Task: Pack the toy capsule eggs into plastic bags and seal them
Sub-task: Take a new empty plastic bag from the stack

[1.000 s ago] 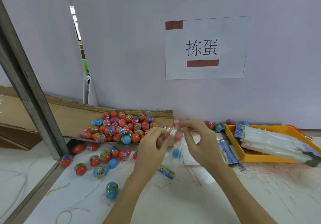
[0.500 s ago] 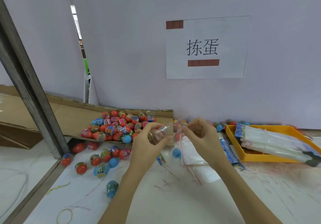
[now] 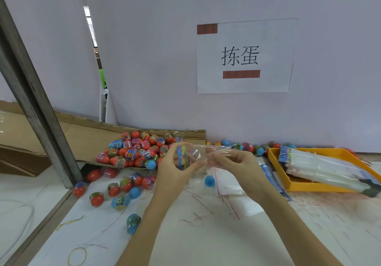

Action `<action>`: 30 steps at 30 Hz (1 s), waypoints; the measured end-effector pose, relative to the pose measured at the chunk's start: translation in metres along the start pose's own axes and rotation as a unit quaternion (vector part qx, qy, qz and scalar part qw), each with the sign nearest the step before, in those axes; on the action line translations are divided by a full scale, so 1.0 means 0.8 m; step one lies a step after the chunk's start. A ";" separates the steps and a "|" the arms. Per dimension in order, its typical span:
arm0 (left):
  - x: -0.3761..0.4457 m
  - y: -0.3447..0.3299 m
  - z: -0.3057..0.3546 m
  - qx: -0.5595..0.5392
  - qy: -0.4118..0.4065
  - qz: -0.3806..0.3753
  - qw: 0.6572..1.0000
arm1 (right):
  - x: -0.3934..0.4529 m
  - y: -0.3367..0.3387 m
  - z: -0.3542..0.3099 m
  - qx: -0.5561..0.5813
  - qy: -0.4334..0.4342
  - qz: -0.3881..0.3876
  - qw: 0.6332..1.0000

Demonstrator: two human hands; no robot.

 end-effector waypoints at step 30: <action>0.001 -0.003 -0.013 -0.068 0.073 -0.014 0.995 | 0.000 -0.006 0.003 0.159 -0.046 -0.176 0.970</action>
Point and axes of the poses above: each hand's wrist, its own x-axis towards the middle knuckle, its own y-axis out of the back of the hand, z = x × y, the point moved 4 cm from there along x, towards the middle knuckle, and after that the axes turned 6 degrees about -x, right-handed, at the moved point
